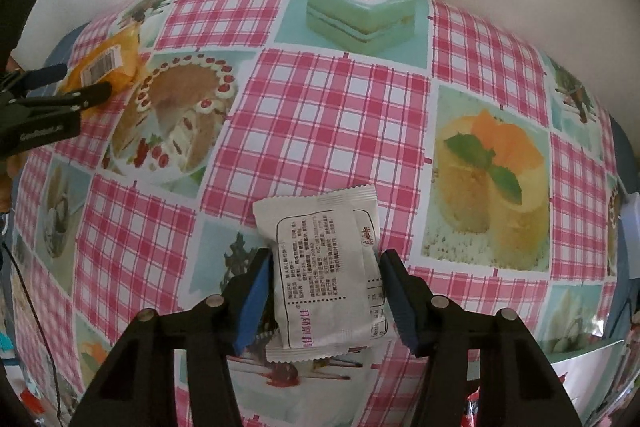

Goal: Organize snacks
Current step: 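Grasp the white sachet with the right gripper while the left grasps the orange barcode cake, then carry the white sachet with the right gripper while the left carries the orange cake to the tray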

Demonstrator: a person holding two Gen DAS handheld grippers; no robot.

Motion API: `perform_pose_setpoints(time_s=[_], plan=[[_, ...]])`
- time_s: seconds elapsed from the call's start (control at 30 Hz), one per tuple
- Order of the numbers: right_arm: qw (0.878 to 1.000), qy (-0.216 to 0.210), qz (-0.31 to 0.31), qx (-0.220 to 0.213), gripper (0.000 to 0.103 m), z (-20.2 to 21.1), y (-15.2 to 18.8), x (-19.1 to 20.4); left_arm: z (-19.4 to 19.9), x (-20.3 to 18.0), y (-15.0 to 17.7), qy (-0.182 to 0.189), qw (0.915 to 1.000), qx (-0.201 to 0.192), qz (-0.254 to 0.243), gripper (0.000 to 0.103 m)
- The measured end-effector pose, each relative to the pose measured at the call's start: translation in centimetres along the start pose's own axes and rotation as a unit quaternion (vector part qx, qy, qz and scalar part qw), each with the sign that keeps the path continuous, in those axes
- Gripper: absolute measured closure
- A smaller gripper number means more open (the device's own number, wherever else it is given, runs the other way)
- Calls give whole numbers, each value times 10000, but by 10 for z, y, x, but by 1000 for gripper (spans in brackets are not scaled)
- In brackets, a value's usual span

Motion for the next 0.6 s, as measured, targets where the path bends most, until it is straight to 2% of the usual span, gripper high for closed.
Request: perform_pose_setpoints(time_s=[0.1,0.33,0.57,0.6], plan=[[10000,-2,-2,8,45,-1,1,3,1,-4,-2,-44,10000,-27,-50,28],[9999,-20,-108,-25,47,4,3,5,12,-10,5,-197,9998,-1,-87,46],[9996,-46,-250,-93,48,10,18,3,27,-6,31,-516,9975,208,433,53],[9996,-53,-265,-109,48,12,20,3,29,-5,36,-475,9971,208,557,54]])
Point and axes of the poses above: each gripper's, at about its wrist camera, not at the fingertips, and z roughly against the way its jaws point, x to its left, y to its underside, the point moved 8 cm from there along -z, roughly the way its jaws point, and after that the axes turned 4 degrees about x, right-handed, at the moved point
